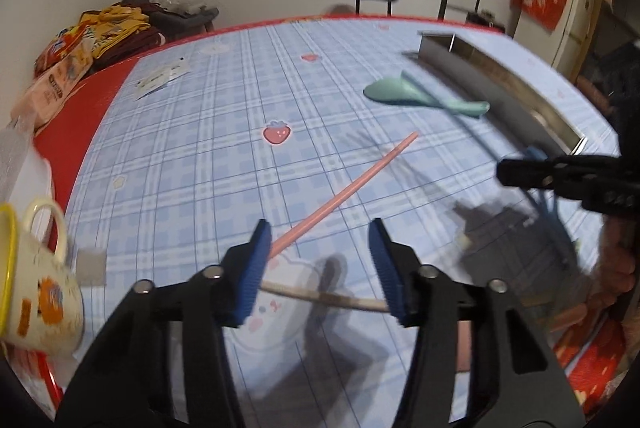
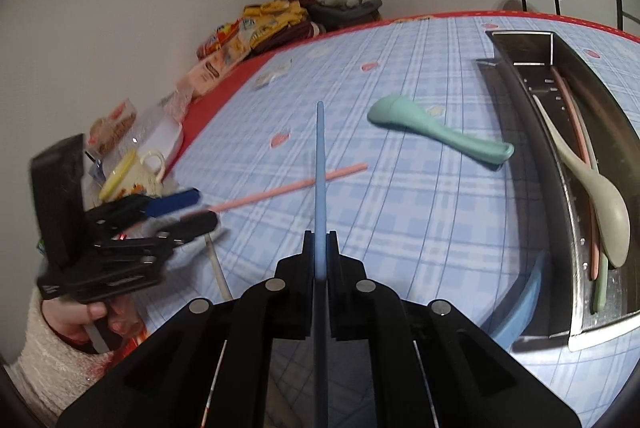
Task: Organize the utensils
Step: 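Grasp the pink chopstick with the left gripper while the right gripper holds the blue chopstick, then carry the pink and blue chopsticks over the metal caddy with both grippers, then lower both chopsticks into the caddy and open both grippers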
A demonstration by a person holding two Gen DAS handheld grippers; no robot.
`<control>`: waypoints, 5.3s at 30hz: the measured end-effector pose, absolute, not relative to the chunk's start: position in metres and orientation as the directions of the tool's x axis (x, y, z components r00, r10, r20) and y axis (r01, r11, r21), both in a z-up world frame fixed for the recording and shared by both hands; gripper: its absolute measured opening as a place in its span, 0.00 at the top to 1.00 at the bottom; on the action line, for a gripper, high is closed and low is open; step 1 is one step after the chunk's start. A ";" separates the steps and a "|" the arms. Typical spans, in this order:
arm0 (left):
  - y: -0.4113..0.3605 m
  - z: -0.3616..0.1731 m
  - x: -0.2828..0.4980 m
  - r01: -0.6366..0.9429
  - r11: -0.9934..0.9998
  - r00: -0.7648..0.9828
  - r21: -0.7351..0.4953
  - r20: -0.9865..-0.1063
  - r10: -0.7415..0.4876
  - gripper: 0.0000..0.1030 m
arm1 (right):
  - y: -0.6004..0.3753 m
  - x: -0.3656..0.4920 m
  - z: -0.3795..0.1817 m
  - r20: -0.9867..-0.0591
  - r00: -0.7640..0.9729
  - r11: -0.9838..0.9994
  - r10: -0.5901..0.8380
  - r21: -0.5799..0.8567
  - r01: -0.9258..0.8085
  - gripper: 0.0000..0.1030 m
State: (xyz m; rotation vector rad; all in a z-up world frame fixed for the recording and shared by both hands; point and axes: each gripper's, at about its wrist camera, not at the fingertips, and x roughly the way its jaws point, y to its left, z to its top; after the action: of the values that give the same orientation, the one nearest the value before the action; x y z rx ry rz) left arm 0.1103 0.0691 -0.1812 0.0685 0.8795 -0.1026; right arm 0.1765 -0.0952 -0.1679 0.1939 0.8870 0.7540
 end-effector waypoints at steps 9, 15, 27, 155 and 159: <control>0.066 -0.197 0.140 0.133 0.988 0.567 0.075 -0.823 -0.013 0.66 | -0.112 0.177 -0.165 -0.585 0.399 0.701 0.706 0.500 -0.508 0.94; 0.060 -0.197 0.148 0.152 0.985 0.557 0.086 -0.830 -0.013 0.74 | -0.118 0.175 -0.162 -0.571 0.411 0.699 0.711 0.509 -0.503 0.94; 0.071 -0.197 0.158 0.071 0.997 0.555 -0.012 -0.831 -0.050 0.90 | -0.128 0.175 -0.161 -0.568 0.445 0.720 0.692 0.499 -0.482 0.94; -0.121 -0.184 0.257 0.014 0.765 0.647 -0.644 -0.577 -0.497 0.91 | -0.263 0.281 -0.157 -0.573 0.601 0.816 0.558 0.510 -0.271 0.93; -0.117 -0.176 0.256 0.031 0.775 0.657 -0.632 -0.571 -0.492 0.88 | -0.264 0.280 -0.154 -0.565 0.609 0.816 0.557 0.508 -0.276 0.93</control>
State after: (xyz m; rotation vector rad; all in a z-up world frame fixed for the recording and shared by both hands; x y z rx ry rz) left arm 0.2559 -0.1174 -0.1765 -0.6282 0.8084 -0.3189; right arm 0.2795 -0.2644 -0.1543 0.3940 0.7786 0.4956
